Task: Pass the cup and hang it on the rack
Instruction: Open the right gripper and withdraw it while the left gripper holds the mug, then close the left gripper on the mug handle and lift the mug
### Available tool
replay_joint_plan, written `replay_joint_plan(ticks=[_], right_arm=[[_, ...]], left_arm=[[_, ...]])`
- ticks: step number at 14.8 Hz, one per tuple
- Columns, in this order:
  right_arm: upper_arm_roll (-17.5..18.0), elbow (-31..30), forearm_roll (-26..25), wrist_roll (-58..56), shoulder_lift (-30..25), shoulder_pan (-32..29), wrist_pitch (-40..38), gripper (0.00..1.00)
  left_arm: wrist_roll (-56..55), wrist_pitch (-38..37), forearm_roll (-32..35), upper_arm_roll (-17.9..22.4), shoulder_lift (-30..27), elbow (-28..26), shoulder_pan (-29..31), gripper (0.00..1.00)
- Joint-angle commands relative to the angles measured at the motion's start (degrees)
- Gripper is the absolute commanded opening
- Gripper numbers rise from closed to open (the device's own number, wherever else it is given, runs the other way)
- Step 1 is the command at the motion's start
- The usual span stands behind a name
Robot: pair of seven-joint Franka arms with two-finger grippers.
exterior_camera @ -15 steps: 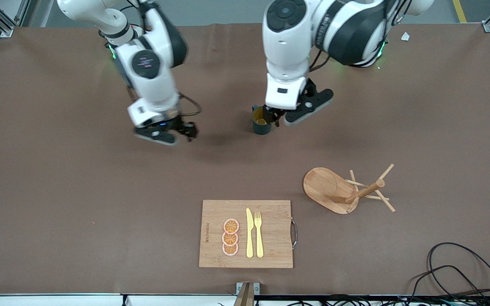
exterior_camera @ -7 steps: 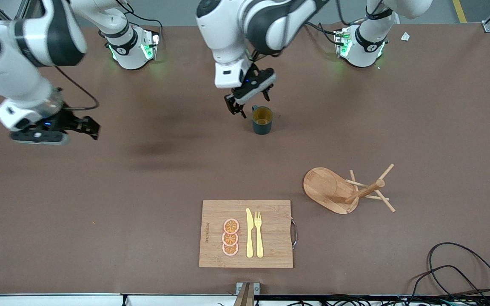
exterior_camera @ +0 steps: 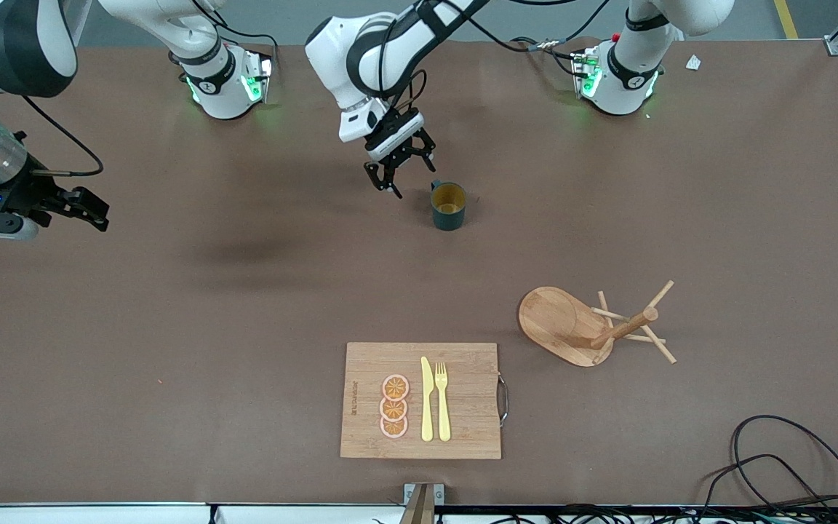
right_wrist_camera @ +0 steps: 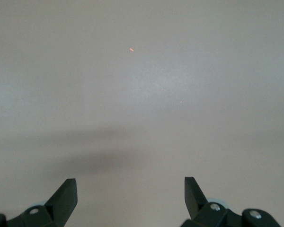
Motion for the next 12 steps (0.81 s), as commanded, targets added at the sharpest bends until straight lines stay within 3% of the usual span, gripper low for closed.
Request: replay_joint_plan(ticks=[1,5,8,12], right_arm=[[0.3,2.5,-0.1,-0.6,0.3,-1.8,-1.1,1.0],[0.8,5.7,0.4,-2.8,0.5,-3.8,-4.0,1.0],[5.4,8.1,6.3,-10.9,0.6,-11.1,-4.2,1.0],[5.8,15.7,8.4,-8.6,3.7,-11.3,-8.5,1.0]], left_arm=[[-3.5,-0.4,1.4,0.4,-1.3,-3.5,-0.1,0.99],[-9.2,-0.3,4.7,0.3,2.6,-5.1,-1.6,0.97],[-11.7,0.3,7.1,0.3,5.1,-5.0,-1.6,0.97],[-13.6,0.9,8.5,0.3,6.9,-5.0,-2.1,0.92]])
